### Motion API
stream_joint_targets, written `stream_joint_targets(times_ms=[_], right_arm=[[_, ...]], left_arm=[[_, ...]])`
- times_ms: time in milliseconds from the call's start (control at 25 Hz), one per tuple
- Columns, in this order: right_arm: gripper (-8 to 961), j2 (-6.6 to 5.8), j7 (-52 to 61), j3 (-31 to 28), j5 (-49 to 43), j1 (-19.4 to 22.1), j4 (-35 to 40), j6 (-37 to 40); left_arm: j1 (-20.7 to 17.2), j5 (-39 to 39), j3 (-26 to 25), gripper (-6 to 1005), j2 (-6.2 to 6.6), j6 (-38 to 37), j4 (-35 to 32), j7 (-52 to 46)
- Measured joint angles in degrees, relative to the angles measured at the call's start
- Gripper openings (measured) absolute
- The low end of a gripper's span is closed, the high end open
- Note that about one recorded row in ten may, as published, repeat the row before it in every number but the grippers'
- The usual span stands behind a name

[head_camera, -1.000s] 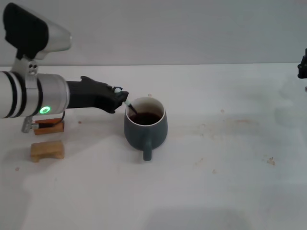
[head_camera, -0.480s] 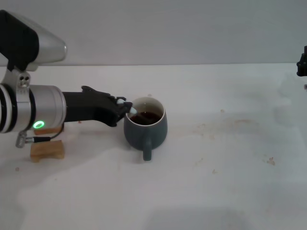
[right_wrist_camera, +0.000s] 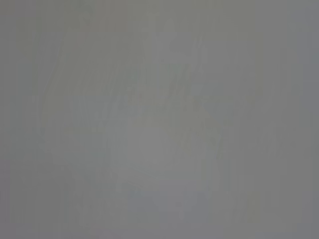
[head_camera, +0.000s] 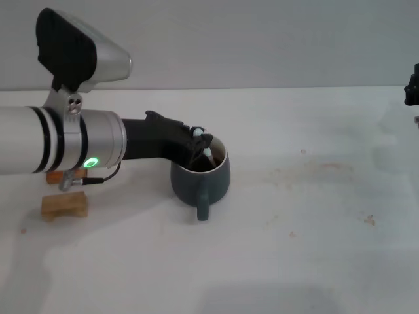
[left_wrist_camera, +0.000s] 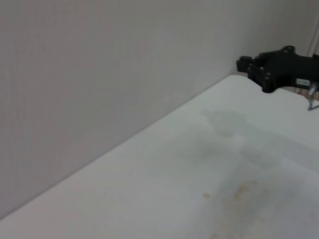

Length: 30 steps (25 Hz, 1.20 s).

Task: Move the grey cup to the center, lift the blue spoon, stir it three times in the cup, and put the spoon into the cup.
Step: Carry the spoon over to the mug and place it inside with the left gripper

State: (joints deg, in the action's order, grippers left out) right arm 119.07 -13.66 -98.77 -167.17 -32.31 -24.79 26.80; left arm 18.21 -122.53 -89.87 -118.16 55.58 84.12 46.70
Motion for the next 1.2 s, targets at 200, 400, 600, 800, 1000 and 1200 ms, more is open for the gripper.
stream_joint_targets(times_ms=[200, 400, 600, 800, 1000, 1200], right_arm=[[60, 0.02, 0.1, 1.0, 0.3, 0.3, -0.1, 0.0], [61, 0.03, 0.2, 1.0, 0.4, 0.5, -0.3, 0.0], [61, 0.02, 0.2, 1.0, 0.4, 0.5, -0.3, 0.0], [61, -0.03, 0.3, 1.0, 0.4, 0.1, -0.4, 0.0], [61, -0.12, 0.3, 1.0, 0.4, -0.2, -0.4, 0.0], [61, -0.12, 0.3, 1.0, 0.4, -0.2, -0.4, 0.0]], left_arm=[[2.6, 0.4, -0.1, 144, -0.02, -4.6, -5.4, 1.5], [3.8, 0.5, -1.2, 145, 0.12, -6.5, -9.0, 2.2], [2.3, 0.3, -3.7, 145, 0.26, -3.6, -7.9, 2.3], [-0.8, 0.4, -4.9, 145, 0.28, -0.7, -4.0, 1.9], [-1.6, 0.7, -4.8, 145, 0.17, 1.2, -2.2, 1.7], [-1.3, 2.1, -4.1, 145, 0.05, 1.6, -2.1, 1.8]])
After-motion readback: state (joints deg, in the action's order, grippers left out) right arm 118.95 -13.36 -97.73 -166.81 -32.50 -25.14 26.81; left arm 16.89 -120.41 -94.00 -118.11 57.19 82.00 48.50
